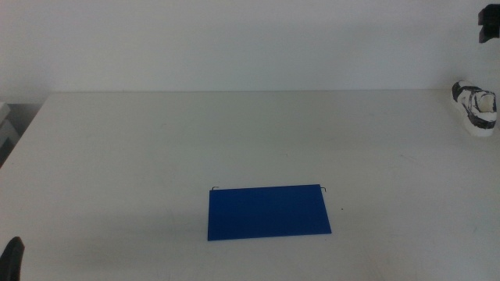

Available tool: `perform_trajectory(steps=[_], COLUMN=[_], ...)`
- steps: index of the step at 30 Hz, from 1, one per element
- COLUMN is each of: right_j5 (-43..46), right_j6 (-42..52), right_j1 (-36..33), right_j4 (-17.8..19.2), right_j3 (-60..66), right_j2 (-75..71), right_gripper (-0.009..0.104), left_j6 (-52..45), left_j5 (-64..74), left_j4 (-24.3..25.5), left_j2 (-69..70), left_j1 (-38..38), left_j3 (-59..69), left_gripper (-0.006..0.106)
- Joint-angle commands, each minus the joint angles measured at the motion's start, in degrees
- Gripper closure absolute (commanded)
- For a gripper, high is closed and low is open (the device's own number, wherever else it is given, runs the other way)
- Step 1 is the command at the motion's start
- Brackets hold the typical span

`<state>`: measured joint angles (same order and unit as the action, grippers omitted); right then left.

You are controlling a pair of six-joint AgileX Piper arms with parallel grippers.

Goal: Use one arm to grab the shoe from the table and place it on the mat.

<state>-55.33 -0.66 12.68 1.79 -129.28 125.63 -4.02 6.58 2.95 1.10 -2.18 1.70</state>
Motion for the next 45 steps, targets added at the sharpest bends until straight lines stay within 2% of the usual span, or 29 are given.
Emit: perform_trajectory(steps=[1, 14, 25, 32, 37, 39, 40, 45], right_j5=[3.1, 9.2, 11.6, 12.3, 12.1, 12.1, 12.1, 11.2], right_j6=[0.7, 1.4, 1.4, 1.1, 1.2, 1.4, 1.4, 1.4], right_j1=[0.7, 0.8, 0.8, 0.8, 0.8, 0.8, 0.8, 0.8], right_j4=[1.0, 2.8, 6.0, 6.8, 6.7, 6.8, 7.0, 6.9], right_j3=[-4.9, -6.6, -6.6, -6.6, -6.6, -6.6, -6.6, -6.6], right_j2=[-0.7, 8.4, 13.5, 15.5, 16.1, 16.1, 16.1, 16.1], right_gripper=[0.004, 0.004, 0.004, 0.009, 0.02, 0.029, 0.041, 0.078], left_j6=[0.3, 0.3, 0.3, 0.3, 0.3, 0.3, 0.3, 0.3], left_j5=[-4.7, -4.7, -4.7, -4.7, -4.7, -4.7, -4.7, -4.7], left_j4=[-0.5, -0.5, -0.5, -0.5, -0.5, -0.5, -0.5, -0.5], left_j2=[0.4, 0.4, 0.4, 0.4, 0.4, 0.4, 0.4, 0.4], left_j1=[0.2, 0.2, 0.2, 0.2, 0.2, 0.2, 0.2, 0.2], left_j3=[0.3, 0.3, 0.3, 0.3, 0.3, 0.3, 0.3, 0.3], left_gripper=[0.007, 0.007, 0.007, 0.007, 0.007, 0.007, 0.007, 0.007])
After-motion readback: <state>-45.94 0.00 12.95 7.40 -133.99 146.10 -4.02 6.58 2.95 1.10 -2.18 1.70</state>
